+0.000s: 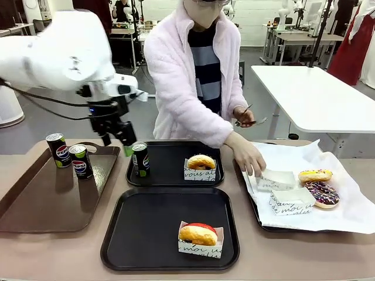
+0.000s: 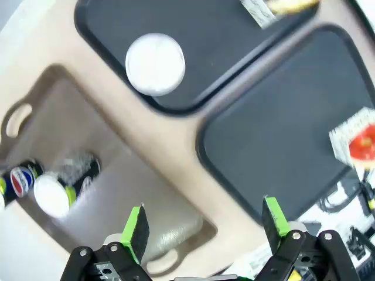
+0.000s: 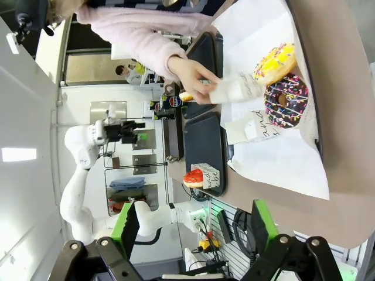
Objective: Set up donuts and drinks on trays.
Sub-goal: Pick up one Pepsi coke and place it on the Flat Tray, then pick up one Pepsi coke from the Handle tray and place it on the Flat Tray without a Pepsi coke.
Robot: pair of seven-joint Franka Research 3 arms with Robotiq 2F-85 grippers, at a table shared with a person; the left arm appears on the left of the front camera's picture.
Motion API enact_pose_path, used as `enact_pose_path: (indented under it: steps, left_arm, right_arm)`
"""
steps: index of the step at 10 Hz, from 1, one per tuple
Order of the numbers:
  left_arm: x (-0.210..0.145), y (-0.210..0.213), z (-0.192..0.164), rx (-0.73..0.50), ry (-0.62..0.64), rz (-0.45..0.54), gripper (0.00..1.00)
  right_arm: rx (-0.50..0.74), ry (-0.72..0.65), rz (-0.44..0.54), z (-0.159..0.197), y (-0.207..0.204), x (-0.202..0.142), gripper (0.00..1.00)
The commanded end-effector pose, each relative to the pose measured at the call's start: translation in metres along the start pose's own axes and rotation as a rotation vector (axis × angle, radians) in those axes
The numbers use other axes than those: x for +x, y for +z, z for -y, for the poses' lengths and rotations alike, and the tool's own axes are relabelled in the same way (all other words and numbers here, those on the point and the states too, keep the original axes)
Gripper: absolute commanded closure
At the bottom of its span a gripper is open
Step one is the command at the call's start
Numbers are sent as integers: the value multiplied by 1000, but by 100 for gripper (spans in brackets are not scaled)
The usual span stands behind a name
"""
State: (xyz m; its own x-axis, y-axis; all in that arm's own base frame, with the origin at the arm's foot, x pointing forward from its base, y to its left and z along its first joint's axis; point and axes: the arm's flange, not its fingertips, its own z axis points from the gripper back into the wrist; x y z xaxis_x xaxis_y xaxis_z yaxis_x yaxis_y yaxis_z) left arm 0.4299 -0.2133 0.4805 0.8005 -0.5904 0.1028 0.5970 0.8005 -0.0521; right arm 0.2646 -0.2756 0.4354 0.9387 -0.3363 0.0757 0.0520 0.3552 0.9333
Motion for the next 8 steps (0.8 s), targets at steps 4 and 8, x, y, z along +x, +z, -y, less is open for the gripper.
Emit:
enact_pose_path:
  steps: [4,8]
  left_arm:
    - [-115,21,-35,-35,11,78,0]
    - [-102,24,-32,-24,10,46,0]
  right_arm:
    - [14,7,7,-1,1,0,0]
    - [14,7,7,-1,1,0,0]
